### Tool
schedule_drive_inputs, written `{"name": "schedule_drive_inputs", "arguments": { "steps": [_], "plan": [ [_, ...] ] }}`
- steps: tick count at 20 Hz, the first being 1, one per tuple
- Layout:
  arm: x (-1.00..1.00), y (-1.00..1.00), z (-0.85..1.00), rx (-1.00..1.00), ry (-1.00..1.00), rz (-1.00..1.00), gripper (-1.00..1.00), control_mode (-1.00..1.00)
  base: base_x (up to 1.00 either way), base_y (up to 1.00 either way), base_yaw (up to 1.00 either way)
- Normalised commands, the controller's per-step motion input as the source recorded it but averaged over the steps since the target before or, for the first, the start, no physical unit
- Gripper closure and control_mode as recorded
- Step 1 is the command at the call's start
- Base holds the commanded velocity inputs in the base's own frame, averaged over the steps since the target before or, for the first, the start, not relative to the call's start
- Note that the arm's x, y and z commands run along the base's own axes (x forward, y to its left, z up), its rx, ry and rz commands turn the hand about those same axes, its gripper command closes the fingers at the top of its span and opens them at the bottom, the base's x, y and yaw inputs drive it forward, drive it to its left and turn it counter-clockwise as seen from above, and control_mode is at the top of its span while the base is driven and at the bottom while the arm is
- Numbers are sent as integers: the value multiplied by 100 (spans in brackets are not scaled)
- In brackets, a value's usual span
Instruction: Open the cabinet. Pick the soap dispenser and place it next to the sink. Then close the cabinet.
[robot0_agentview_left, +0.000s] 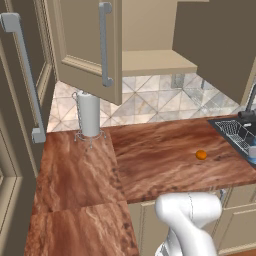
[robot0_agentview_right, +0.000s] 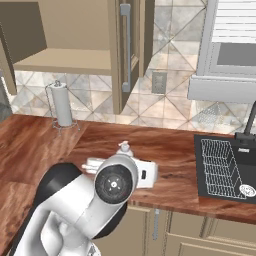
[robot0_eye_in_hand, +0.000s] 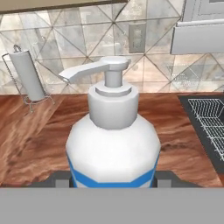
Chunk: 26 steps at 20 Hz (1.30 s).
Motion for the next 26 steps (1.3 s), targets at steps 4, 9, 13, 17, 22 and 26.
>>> {"name": "schedule_drive_inputs", "arguments": {
  "steps": [4,9,13,17,22,26],
  "plan": [
    [17,-9,-9,0,0,0,100,-100,0,0,0],
    [20,-25,-16,0,0,0,100,-100,0,0,0],
    [33,-17,-15,0,0,0,100,-100,0,0,0],
    [42,-20,-16,0,0,0,100,-100,0,0,0],
    [54,-11,-10,0,0,0,100,-100,0,0,0],
    [44,-8,-6,0,0,0,100,-100,0,0,0]
  ]
}}
